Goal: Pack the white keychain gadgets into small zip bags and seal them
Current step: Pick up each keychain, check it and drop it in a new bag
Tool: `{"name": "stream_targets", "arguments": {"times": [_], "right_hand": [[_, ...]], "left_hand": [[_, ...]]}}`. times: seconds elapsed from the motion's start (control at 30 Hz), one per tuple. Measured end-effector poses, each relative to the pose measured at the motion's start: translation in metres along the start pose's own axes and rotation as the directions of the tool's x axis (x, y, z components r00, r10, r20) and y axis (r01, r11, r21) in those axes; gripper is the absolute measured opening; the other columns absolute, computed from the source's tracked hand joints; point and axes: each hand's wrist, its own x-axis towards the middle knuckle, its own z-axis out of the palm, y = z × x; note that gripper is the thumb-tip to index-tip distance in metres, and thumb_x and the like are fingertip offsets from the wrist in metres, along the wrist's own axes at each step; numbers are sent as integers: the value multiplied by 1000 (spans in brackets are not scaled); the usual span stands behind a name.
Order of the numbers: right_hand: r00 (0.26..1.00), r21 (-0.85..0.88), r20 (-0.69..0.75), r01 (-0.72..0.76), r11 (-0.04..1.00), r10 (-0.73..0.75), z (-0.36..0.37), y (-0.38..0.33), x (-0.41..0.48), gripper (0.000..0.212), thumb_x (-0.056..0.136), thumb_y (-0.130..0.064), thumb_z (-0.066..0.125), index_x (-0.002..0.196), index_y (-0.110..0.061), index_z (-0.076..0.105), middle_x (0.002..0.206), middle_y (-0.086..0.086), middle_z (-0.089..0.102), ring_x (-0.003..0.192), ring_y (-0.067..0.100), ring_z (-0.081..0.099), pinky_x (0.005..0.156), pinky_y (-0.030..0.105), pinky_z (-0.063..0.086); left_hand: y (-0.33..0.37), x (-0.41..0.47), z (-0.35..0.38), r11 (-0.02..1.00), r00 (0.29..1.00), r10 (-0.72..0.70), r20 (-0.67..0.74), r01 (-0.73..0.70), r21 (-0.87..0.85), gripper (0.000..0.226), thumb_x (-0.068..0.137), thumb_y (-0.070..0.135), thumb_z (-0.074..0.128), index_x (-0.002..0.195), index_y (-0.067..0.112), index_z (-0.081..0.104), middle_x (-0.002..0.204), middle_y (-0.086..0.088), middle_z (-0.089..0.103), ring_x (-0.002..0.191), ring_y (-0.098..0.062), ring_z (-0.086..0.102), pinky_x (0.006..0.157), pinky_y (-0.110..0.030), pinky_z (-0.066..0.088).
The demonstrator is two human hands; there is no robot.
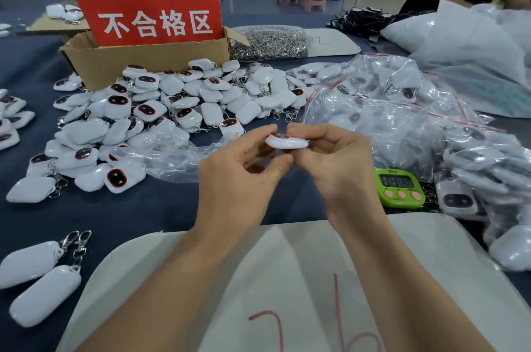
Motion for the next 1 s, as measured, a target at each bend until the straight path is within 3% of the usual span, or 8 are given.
{"name": "stream_targets", "arguments": {"times": [0.07,0.2,0.33,0.43,0.6,0.83,1.0], "right_hand": [[997,-10,-30,77,997,-77,2,1,1,34,81,20,72,83,-14,78,94,-3,81,93,14,78,82,22,58],[987,-35,0,159,987,-159,3,1,0,34,78,19,72,87,-13,78,98,-5,81,97,14,78,85,23,58],[988,-60,28,150,987,-149,6,1,0,37,73,11,66,92,-17,78,97,-5,81,98,15,77,85,29,61],[996,-77,11,94,993,-93,2,5,1,44,75,17,67,100,-18,78,97,2,81,97,18,78,91,38,62],[998,-103,27,62,993,-59,1,6,2,38,70,0,72,103,-16,79,96,3,81,96,18,78,90,37,62],[996,-152,50,82,985,-76,2,6,1,43,80,17,71,99,-21,80,94,1,81,93,16,78,88,37,63],[994,-165,75,91,982,-80,3,6,-1,41,80,14,74,97,-23,80,90,-1,81,89,16,79,84,33,63]], "left_hand": [[2,-1,2,996,1000,-3,21,5,-90,46,76,25,85,119,35,73,103,19,77,99,0,73,82,-14,54],[2,0,3,984,1000,14,16,-11,-180,39,84,11,79,116,32,72,104,15,78,103,-4,73,87,-16,54],[1,2,3,981,1000,12,24,-7,-193,44,85,-1,69,116,31,70,108,8,78,107,-11,72,95,-31,57],[1,2,3,991,999,27,39,-21,-131,47,86,-4,68,114,33,69,107,12,77,106,-8,72,95,-30,57],[5,-1,3,997,999,48,-5,-49,-61,38,85,7,72,109,36,70,100,19,77,98,-3,73,89,-20,56],[5,1,3,1000,999,8,-52,-6,30,21,85,23,70,98,39,64,81,15,75,71,-6,71,62,-14,48],[4,4,2,999,999,-13,-51,14,31,21,75,24,68,91,38,62,78,10,73,67,-9,70,59,-24,51]]}}
